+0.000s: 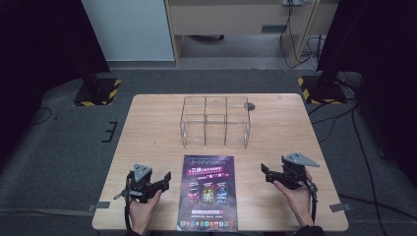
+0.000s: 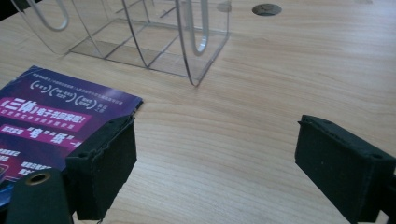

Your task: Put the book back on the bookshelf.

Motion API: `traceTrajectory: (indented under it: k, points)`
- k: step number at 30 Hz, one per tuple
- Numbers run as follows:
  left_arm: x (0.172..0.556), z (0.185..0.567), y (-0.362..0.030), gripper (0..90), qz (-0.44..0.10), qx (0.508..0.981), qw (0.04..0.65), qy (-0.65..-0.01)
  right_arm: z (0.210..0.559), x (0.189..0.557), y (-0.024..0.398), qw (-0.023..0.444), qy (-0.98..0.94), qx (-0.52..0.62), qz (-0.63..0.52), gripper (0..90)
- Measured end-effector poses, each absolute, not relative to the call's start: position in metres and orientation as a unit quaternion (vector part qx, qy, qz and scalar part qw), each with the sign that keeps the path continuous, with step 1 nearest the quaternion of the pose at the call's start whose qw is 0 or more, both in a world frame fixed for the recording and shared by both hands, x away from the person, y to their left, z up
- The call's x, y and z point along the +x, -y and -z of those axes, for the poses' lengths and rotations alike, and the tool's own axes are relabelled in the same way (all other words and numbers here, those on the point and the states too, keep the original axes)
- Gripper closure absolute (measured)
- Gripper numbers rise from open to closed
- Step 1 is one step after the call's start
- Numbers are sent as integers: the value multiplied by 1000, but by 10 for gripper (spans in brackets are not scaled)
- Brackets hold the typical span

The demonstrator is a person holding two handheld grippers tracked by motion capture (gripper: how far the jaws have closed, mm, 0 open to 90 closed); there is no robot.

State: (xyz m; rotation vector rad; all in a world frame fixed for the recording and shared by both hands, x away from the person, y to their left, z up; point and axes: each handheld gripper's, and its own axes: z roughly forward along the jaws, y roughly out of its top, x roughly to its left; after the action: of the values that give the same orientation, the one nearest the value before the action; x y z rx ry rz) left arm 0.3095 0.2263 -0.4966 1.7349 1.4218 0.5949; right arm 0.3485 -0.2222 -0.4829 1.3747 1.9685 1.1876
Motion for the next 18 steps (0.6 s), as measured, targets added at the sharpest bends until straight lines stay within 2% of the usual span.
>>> traceTrajectory:
  k: [18]
  points:
    - [316, 516, -194, 367, -192, 725, 393, -532, 480, 350, 188, 213, -733, 472, -441, 150]
